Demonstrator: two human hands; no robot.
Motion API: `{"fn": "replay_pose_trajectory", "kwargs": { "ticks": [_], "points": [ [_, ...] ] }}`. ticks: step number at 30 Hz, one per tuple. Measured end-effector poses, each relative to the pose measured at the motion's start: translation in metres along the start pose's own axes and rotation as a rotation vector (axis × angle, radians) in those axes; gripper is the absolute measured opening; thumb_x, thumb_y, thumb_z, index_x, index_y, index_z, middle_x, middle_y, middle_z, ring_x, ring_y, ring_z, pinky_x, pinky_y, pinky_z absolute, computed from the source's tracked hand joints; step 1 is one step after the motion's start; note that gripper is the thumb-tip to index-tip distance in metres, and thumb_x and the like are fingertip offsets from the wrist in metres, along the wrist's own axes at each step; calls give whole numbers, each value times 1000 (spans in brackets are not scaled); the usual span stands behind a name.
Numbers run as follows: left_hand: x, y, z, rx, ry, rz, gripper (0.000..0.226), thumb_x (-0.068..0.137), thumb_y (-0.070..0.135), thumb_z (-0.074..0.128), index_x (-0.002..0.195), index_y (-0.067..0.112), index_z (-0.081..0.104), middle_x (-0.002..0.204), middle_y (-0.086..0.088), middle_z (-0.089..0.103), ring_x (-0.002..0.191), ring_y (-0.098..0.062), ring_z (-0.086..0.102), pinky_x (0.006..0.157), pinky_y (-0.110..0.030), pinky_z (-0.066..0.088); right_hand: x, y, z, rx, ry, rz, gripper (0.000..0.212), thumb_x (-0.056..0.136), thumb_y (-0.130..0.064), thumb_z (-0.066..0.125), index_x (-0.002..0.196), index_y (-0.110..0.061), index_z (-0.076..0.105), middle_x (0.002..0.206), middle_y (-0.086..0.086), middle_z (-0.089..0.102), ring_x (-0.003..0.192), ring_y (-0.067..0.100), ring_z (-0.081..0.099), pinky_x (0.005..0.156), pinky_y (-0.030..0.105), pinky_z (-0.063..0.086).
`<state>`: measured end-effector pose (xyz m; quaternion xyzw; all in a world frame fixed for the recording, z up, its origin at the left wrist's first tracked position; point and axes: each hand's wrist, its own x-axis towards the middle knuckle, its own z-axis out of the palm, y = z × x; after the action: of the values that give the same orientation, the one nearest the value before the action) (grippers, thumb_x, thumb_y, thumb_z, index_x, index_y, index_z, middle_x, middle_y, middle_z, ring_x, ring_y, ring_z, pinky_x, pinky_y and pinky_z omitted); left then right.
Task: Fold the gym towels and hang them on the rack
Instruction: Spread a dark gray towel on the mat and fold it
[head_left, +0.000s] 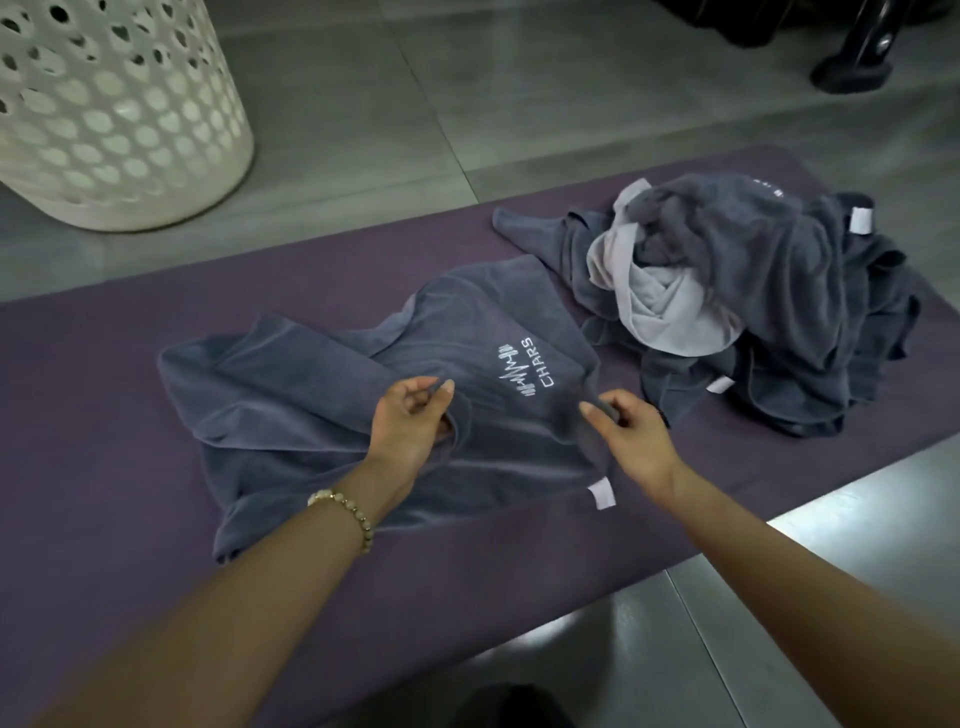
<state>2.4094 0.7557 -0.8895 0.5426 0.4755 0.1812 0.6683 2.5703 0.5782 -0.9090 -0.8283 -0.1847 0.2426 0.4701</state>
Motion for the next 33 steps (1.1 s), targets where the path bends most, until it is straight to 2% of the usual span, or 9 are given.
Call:
{"fn": "replay_pose_trajectory", "kwargs": {
  "ticks": [2, 5, 9, 13, 16, 23, 26, 29, 33],
  "points": [
    [2, 4, -16, -7, 76, 7, 29, 89, 26, 65, 108, 7, 53, 87, -7, 59, 76, -15, 58, 62, -23, 51, -5, -33, 18, 57, -184, -71, 13, 85, -10, 69, 87, -7, 57, 73, 11, 58, 68, 12, 50, 65, 21, 44],
    [0, 19, -52, -42, 112, 29, 22, 91, 24, 62, 102, 5, 57, 79, -5, 63, 67, -12, 60, 63, -23, 54, -18, -85, 48, 136, -389, -179, 33, 82, -14, 74, 106, -24, 54, 86, 21, 66, 75, 22, 59, 72, 38, 50],
    [-8, 43, -108, -127, 119, 87, 18, 92, 24, 61, 98, 8, 63, 72, 2, 64, 66, -5, 62, 63, -18, 54, -31, -141, 90, 132, -532, -308, 19, 79, -11, 76, 94, -15, 65, 84, -4, 67, 75, 5, 61, 71, 13, 45],
    [-17, 60, -155, -175, 178, 146, 11, 93, 27, 58, 89, 17, 61, 61, 7, 57, 61, -5, 56, 56, -14, 49, -47, -182, 127, -32, -808, -347, 32, 77, -9, 78, 105, -19, 65, 100, -4, 70, 95, 5, 67, 86, 22, 53],
    [-18, 62, -178, -220, 198, 155, 9, 92, 24, 61, 86, 18, 61, 78, -10, 56, 74, -18, 56, 57, -15, 51, -52, -200, 152, -293, -787, -518, 20, 85, -21, 72, 105, -22, 68, 88, -12, 70, 87, 0, 67, 84, 21, 54],
    [-23, 49, -193, -329, 118, 83, 10, 91, 20, 61, 90, 11, 66, 81, -8, 68, 80, -17, 64, 74, -23, 57, -45, -217, 183, -364, -655, -629, 12, 87, -31, 68, 87, -22, 75, 66, -11, 68, 63, 1, 61, 69, 24, 49],
    [-25, 50, -194, -322, 66, 88, 17, 92, 23, 61, 94, 8, 67, 93, -15, 70, 88, -21, 67, 74, -20, 56, -36, -222, 184, -526, -545, -786, 17, 81, -42, 68, 91, -31, 76, 73, -14, 47, 77, 8, 44, 78, 21, 40],
    [-29, 53, -189, -346, 42, 95, 14, 92, 22, 60, 92, 9, 67, 95, -13, 72, 90, -20, 68, 74, -20, 56, -32, -229, 185, -427, -652, -700, 8, 80, -36, 72, 86, -31, 75, 87, -15, 52, 90, 12, 51, 87, 17, 38],
    [-32, 58, -182, -365, -48, 85, 23, 95, 27, 55, 99, 9, 68, 98, -9, 74, 93, -19, 70, 75, -20, 55, -33, -230, 187, -219, -694, -546, 7, 84, -28, 71, 80, -23, 74, 76, -9, 72, 74, 7, 65, 75, 21, 50]
  ]
}}
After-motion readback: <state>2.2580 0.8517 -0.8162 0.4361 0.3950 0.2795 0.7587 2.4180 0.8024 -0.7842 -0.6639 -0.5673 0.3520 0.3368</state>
